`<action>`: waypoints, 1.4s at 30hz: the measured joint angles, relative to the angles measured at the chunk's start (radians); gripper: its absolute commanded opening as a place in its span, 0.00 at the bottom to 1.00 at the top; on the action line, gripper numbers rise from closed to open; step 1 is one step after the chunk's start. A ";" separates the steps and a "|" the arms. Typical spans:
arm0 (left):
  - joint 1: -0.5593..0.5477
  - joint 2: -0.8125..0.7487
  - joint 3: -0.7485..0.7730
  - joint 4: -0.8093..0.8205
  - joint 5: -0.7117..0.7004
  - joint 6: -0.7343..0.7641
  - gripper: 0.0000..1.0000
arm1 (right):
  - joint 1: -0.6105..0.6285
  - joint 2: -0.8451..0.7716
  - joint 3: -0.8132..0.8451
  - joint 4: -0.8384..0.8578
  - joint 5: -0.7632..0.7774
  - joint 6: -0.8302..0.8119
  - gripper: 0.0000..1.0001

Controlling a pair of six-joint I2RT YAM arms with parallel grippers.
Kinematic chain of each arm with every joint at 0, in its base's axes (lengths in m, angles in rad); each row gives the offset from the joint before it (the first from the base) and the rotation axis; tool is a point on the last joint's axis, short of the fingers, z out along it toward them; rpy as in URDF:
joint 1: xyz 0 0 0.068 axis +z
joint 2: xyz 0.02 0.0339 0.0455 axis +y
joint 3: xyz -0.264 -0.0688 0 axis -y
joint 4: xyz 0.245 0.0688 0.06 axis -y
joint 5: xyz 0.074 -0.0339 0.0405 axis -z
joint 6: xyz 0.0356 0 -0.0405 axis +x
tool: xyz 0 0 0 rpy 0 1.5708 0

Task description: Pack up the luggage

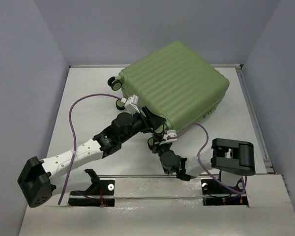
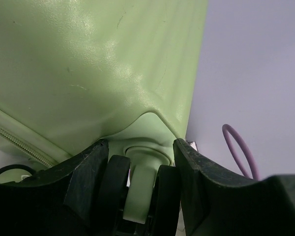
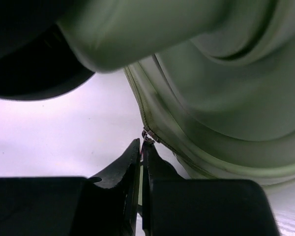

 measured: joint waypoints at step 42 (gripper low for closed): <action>0.693 -0.241 0.026 -0.449 0.171 0.527 0.99 | 0.045 -0.536 0.360 -1.445 -0.211 0.581 1.00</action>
